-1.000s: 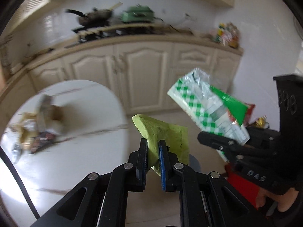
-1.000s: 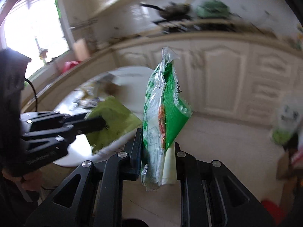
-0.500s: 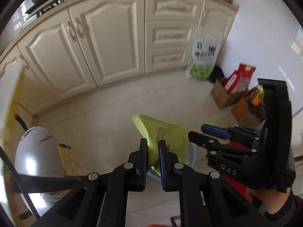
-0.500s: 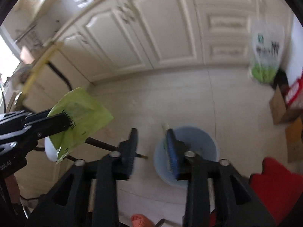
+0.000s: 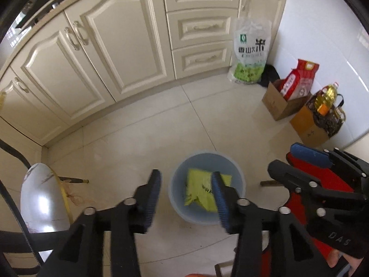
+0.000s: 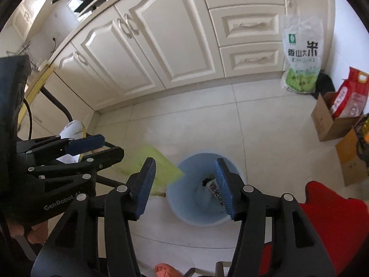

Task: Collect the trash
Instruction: 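Move both open tools back over the table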

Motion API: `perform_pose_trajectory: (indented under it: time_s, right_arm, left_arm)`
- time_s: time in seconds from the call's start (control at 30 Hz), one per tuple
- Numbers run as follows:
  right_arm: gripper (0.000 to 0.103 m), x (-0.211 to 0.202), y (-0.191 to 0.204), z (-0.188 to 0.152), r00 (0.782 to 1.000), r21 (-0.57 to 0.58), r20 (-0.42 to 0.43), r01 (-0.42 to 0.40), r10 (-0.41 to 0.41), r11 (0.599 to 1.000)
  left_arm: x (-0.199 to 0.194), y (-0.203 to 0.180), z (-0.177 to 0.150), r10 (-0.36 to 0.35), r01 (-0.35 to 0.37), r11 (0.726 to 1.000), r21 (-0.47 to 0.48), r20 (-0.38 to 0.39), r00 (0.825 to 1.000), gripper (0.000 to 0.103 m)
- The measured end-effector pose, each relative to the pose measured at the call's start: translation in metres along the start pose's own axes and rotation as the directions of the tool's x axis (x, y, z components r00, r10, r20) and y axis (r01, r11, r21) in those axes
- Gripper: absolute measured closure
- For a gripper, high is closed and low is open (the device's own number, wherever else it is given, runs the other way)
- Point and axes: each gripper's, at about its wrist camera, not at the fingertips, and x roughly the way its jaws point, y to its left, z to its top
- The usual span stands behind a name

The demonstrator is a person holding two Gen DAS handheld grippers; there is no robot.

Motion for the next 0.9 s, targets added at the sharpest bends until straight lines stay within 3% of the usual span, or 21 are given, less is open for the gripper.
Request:
perform_pose_trajectory:
  time_s: [0.2, 0.27, 0.43, 0.53, 0.7, 0.77, 0.9]
  right_arm:
    - [0.048, -0.048, 0.036, 0.013, 0.996, -0.050, 0.091, -0.021, 0.026, 0.999]
    - [0.044, -0.066, 0.058, 0.016, 0.992, -0.082, 0.120, -0.032, 0.042, 0.996]
    - [0.040, -0.114, 0.136, 0.020, 0.972, -0.196, 0.207, -0.070, 0.111, 0.978]
    - [0.031, -0.136, 0.192, 0.019, 0.958, -0.277, 0.238, -0.090, 0.159, 0.957]
    - [0.027, -0.153, 0.293, 0.018, 0.939, -0.410, 0.242, -0.131, 0.245, 0.903]
    - [0.022, -0.151, 0.335, 0.019, 0.936, -0.459, 0.225, -0.144, 0.272, 0.876]
    - [0.021, -0.131, 0.403, 0.026, 0.933, -0.521, 0.182, -0.178, 0.312, 0.835]
  left_arm:
    - [-0.081, 0.017, -0.031, 0.027, -0.020, 0.998, -0.060, 0.120, 0.992, 0.056]
    - [-0.112, 0.025, -0.044, 0.044, -0.030, 0.996, -0.087, 0.166, 0.985, 0.050]
    - [-0.204, 0.055, -0.092, 0.095, -0.053, 0.988, -0.144, 0.302, 0.949, 0.044]
    - [-0.253, 0.081, -0.130, 0.159, -0.096, 0.978, -0.188, 0.355, 0.921, 0.038]
    - [-0.323, 0.137, -0.202, 0.288, -0.177, 0.938, -0.297, 0.386, 0.876, 0.033]
    - [-0.344, 0.160, -0.230, 0.338, -0.205, 0.915, -0.347, 0.384, 0.859, 0.032]
    - [-0.377, 0.205, -0.275, 0.435, -0.261, 0.854, -0.450, 0.344, 0.832, 0.024]
